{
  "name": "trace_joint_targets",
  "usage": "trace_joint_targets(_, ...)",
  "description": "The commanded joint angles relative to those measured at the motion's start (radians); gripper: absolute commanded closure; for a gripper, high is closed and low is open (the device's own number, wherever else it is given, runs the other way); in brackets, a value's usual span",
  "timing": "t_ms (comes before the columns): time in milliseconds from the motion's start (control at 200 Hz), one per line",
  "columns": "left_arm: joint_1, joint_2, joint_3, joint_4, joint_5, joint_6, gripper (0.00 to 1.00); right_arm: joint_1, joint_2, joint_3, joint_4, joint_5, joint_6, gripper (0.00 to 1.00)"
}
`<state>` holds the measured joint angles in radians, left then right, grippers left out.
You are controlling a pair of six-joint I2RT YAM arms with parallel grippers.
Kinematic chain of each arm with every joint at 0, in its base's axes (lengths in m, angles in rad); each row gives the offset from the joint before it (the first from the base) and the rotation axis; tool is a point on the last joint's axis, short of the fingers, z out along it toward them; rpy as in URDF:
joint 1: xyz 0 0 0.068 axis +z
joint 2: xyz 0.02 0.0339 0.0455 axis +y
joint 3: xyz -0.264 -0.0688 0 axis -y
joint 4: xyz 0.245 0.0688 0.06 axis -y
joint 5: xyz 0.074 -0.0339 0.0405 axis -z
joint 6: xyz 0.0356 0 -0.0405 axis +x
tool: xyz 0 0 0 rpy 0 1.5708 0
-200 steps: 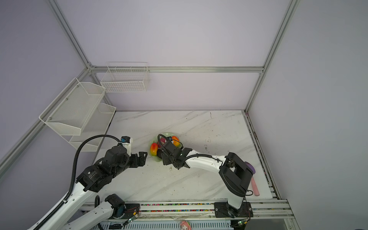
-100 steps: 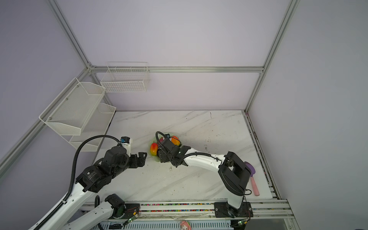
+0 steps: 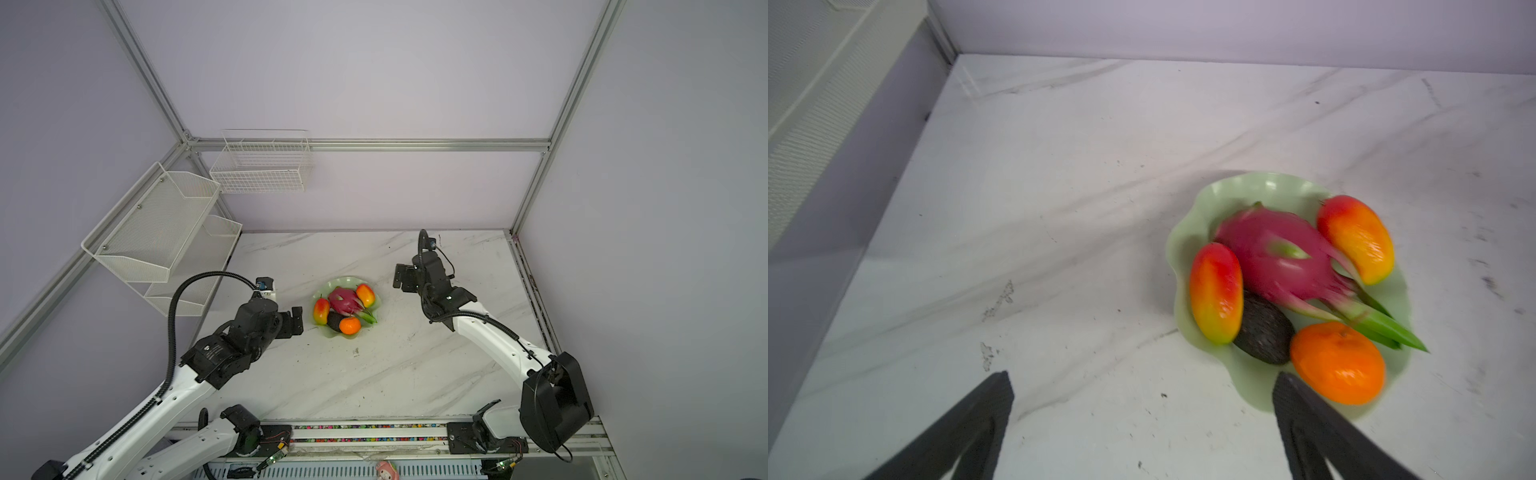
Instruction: Place and organize the fake fruits in the fruit bowl
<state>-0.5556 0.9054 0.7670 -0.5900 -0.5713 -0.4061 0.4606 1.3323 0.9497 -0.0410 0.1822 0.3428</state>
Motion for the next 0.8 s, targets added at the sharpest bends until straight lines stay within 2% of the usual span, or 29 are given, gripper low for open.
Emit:
trace_joint_targets(0, 0.013, 0.03, -0.188, 0.361, -0.266, 0.168, 0.0, -0.137, -0.039, -0.114, 0.246, 0.032, -0.036, 0.03)
trace_joint_targets(90, 0.03, 0.087, -0.377, 0.783, -0.366, 0.359, 0.0, -0.231, -0.045, -0.27, 0.53, 0.127, -0.099, 0.03)
trace_joint_targets(155, 0.079, 0.163, -0.473, 1.035, -0.421, 0.391, 0.0, -0.243, -0.036, -0.408, 0.796, 0.246, -0.166, 0.03)
trace_joint_targets(210, 0.146, 0.235, -0.503, 1.168, -0.441, 0.391, 0.0, -0.246, -0.008, -0.501, 0.99, 0.329, -0.229, 0.03)
trace_joint_targets(235, 0.153, 0.253, -0.484, 1.143, -0.47, 0.379, 0.0, -0.25, 0.008, -0.534, 1.042, 0.349, -0.243, 0.03)
trace_joint_targets(270, 0.178, 0.271, -0.471, 1.133, -0.446, 0.389, 0.0, -0.261, 0.033, -0.555, 1.098, 0.355, -0.251, 0.03)
trace_joint_targets(400, 0.277, 0.349, -0.482, 1.328, -0.318, 0.468, 0.0, -0.309, 0.172, -0.563, 1.203, 0.252, -0.23, 0.03)
trace_joint_targets(445, 0.304, 0.372, -0.484, 1.381, -0.275, 0.47, 0.0, -0.312, 0.24, -0.561, 1.306, 0.223, -0.299, 0.03)
trace_joint_targets(500, 0.332, 0.399, -0.5, 1.477, -0.201, 0.474, 0.0, -0.313, 0.254, -0.542, 1.288, 0.145, -0.337, 0.03)
trace_joint_targets(535, 0.352, 0.418, -0.513, 1.547, -0.142, 0.476, 0.0, -0.316, 0.273, -0.55, 1.341, 0.13, -0.376, 0.03)
trace_joint_targets(575, 0.371, 0.443, -0.527, 1.619, -0.074, 0.473, 0.0, -0.328, 0.305, -0.564, 1.418, 0.109, -0.381, 0.03)
trace_joint_targets(665, 0.419, 0.537, -0.534, 1.732, 0.062, 0.429, 0.0, -0.374, 0.385, -0.579, 1.501, -0.06, -0.387, 0.03)
trace_joint_targets(730, 0.436, 0.632, -0.509, 1.769, 0.079, 0.423, 0.0, -0.378, 0.468, -0.576, 1.598, -0.097, -0.403, 0.03)
trace_joint_targets(795, 0.444, 0.721, -0.495, 1.866, 0.114, 0.467, 0.0, -0.381, 0.436, -0.548, 1.488, -0.112, -0.395, 0.03)
